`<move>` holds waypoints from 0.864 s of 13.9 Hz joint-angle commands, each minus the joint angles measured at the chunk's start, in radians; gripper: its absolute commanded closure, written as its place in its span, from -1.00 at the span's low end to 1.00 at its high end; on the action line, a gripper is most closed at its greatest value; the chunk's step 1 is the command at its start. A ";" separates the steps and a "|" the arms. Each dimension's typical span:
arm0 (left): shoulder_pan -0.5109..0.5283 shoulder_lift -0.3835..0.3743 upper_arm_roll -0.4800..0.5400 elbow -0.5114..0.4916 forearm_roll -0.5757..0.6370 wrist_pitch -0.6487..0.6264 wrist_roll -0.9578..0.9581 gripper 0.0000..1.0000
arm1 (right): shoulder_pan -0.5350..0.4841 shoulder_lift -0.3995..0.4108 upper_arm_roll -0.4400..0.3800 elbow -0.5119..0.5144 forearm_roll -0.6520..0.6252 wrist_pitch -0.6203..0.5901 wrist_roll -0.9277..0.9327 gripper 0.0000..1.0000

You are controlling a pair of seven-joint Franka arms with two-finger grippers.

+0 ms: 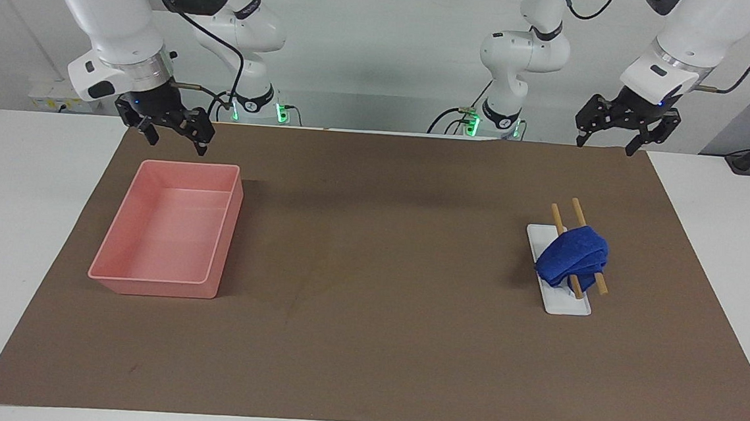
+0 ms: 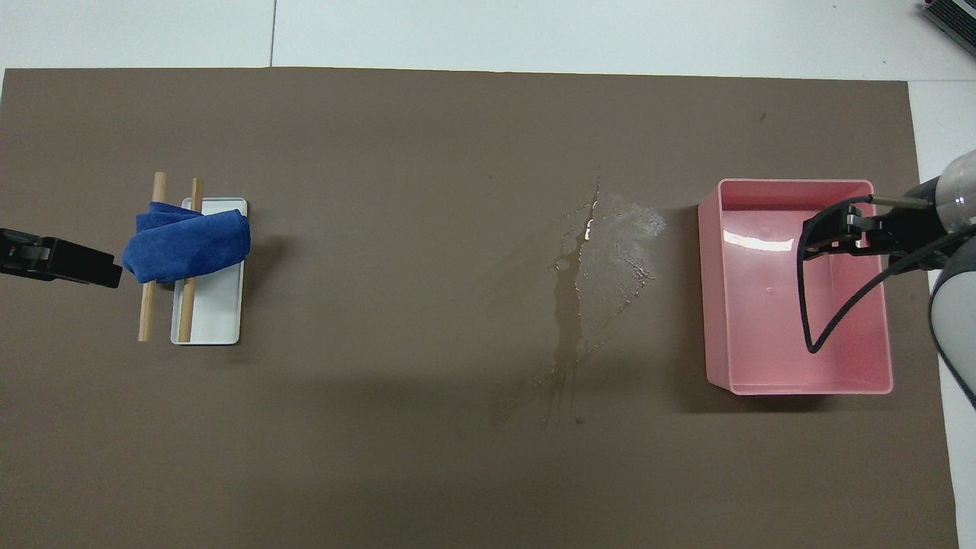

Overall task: Wipe water with towel using both arms
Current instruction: 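Move the left gripper toward the blue towel on the white tray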

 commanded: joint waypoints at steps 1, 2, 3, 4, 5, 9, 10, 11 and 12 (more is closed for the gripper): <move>0.010 -0.005 -0.002 -0.004 0.001 -0.008 0.018 -1.00 | -0.011 -0.013 0.003 -0.013 0.014 -0.006 -0.022 -0.99; 0.010 -0.007 -0.002 -0.009 0.001 -0.002 0.016 -1.00 | -0.011 -0.013 0.003 -0.013 0.014 -0.004 -0.022 -0.99; 0.011 -0.010 -0.002 -0.018 0.001 0.004 0.016 -1.00 | -0.011 -0.013 0.003 -0.013 0.014 -0.006 -0.022 -0.99; 0.013 -0.015 -0.002 -0.028 0.001 0.013 0.018 -1.00 | -0.011 -0.013 0.003 -0.013 0.014 -0.004 -0.022 -0.99; 0.032 -0.022 -0.001 -0.054 0.001 0.042 0.012 -1.00 | -0.011 -0.013 0.003 -0.013 0.014 -0.004 -0.022 -0.99; 0.079 -0.067 -0.001 -0.177 -0.001 0.209 -0.024 -1.00 | -0.011 -0.013 0.003 -0.013 0.014 -0.006 -0.022 -0.99; 0.104 -0.077 -0.002 -0.234 -0.001 0.298 -0.037 -1.00 | -0.011 -0.013 0.003 -0.013 0.014 -0.004 -0.022 -0.99; 0.114 -0.070 -0.002 -0.261 -0.001 0.365 -0.039 -1.00 | -0.011 -0.013 0.003 -0.013 0.014 -0.006 -0.022 -0.99; 0.123 -0.059 -0.001 -0.278 -0.001 0.427 -0.039 -1.00 | -0.011 -0.013 0.003 -0.013 0.014 -0.004 -0.022 -0.99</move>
